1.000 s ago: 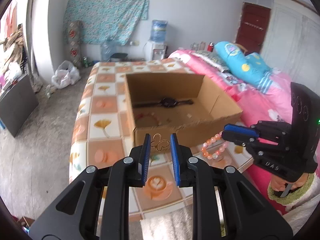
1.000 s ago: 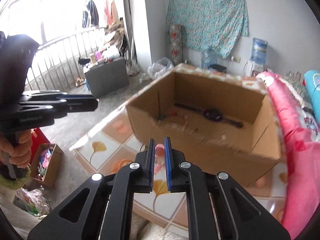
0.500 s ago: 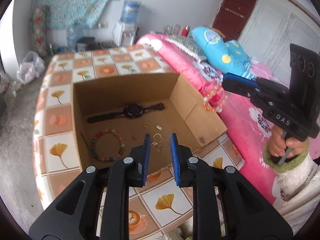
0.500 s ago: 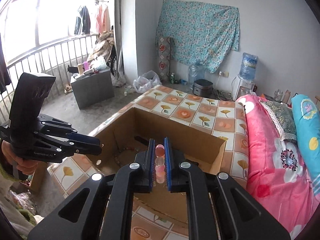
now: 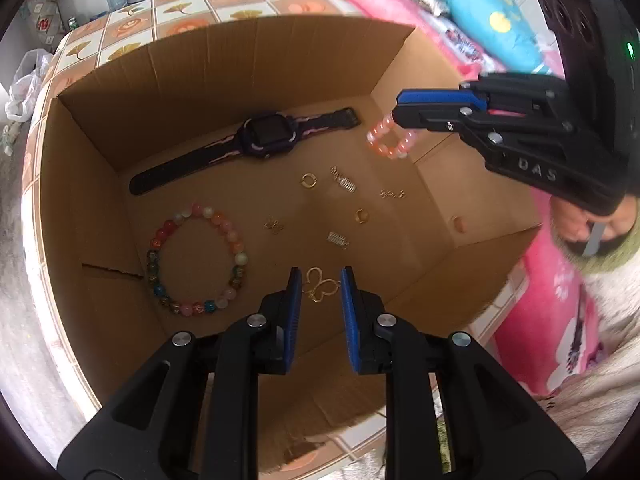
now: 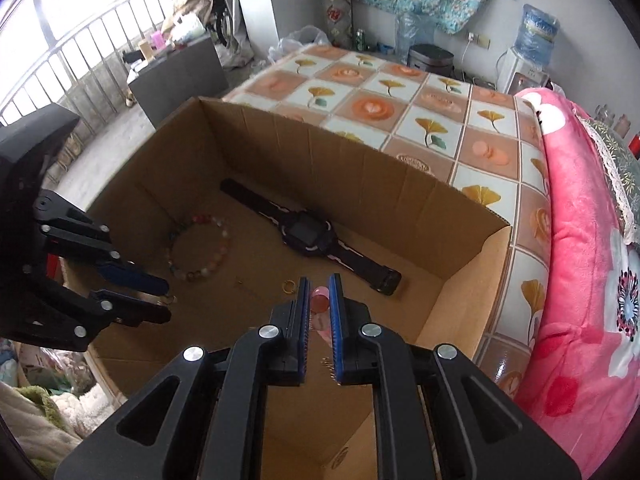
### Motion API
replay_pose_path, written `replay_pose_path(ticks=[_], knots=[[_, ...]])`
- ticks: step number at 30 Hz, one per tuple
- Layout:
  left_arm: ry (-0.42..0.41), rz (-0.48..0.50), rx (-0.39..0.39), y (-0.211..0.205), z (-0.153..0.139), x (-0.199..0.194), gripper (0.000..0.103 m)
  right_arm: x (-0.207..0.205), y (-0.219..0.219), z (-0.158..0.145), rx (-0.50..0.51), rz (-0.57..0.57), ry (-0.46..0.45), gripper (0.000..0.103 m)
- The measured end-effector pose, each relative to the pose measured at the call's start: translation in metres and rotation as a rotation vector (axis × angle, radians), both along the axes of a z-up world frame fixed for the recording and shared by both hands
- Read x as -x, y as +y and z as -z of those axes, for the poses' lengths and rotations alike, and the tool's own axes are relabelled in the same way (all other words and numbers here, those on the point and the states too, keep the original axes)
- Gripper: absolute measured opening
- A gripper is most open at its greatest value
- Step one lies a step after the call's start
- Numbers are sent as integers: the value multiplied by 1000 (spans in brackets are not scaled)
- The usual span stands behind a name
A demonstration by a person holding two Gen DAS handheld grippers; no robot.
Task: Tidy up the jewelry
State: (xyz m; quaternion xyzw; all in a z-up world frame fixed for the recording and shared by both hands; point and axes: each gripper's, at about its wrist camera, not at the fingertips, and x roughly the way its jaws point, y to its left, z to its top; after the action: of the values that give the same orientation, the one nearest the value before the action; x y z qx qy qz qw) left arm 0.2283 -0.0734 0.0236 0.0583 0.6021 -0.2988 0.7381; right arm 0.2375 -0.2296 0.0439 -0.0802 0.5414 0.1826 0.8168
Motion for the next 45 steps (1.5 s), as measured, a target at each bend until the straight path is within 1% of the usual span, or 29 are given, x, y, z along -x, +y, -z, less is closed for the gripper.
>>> replay_pose_path(ticks=[1,2,3,6,8,12,14,15,16,17,18,19,20,21,22,23,25,26,28,31,33,36,38,40,42,45], knots=[[-1,1,-3,1,1,0,20,-1,0,2,21,2,4,10],[0,-1,-5,1,1,1,25,-1,0,3,33,-1,7,10],[2,-4,-3,2,1,2,32,-1,-1,4,45,-3,8,11],[-6,-12,-2,5,1,5,34,2,-4,0,66,12,-10,11],[-29,-18,-8,5,-2,8,36,4,-10,-7,68,33,-32,11],[-101,-36,14,11,-20,20,43,16,-22,-32,38,82,-92,12],[-148,-51,30,16,-32,29,47,28,-29,-49,19,122,-138,18],[-176,-63,40,20,-40,35,50,34,-32,-57,-1,135,-156,21],[-201,-77,51,24,-47,41,52,44,-35,-68,-34,152,-181,22],[-228,-92,63,28,-54,47,57,54,-38,-78,-65,166,-204,22],[-263,-113,72,32,-62,55,61,70,-39,-91,-107,179,-239,25],[-295,-128,76,36,-70,61,63,84,-39,-101,-141,181,-270,32],[-338,-149,86,42,-79,72,68,97,-38,-109,-167,182,-296,36],[-379,-171,91,46,-86,82,77,116,-35,-118,-199,183,-330,45],[-420,-195,89,50,-93,90,81,130,-31,-122,-218,180,-350,55],[-469,-227,75,54,-100,101,86,142,-26,-124,-228,178,-363,59],[-533,-277,27,57,-106,115,88,169,-14,-122,-246,184,-379,74],[-557,-309,4,60,-108,123,90,177,-10,-120,-253,187,-373,76],[-562,-352,-3,65,-109,134,91,191,2,-108,-256,212,-345,82],[-541,-403,6,72,-105,144,94,201,18,-83,-213,273,-305,84],[-528,-438,-12,74,-98,147,94,203,24,-65,-197,324,-270,85],[-534,-498,-112,73,-86,151,94,198,30,-42,-151,384,-199,86],[-532,-519,-158,69,-78,148,94,192,32,-31,-119,394,-163,86],[-507,-532,-172,68,-71,145,94,188,35,-24,-80,400,-144,86],[-475,-526,-159,68,-64,141,94,184,34,-23,-63,410,-141,87],[-404,-504,-190,60,-49,132,94,179,31,-20,-80,427,-120,89]])
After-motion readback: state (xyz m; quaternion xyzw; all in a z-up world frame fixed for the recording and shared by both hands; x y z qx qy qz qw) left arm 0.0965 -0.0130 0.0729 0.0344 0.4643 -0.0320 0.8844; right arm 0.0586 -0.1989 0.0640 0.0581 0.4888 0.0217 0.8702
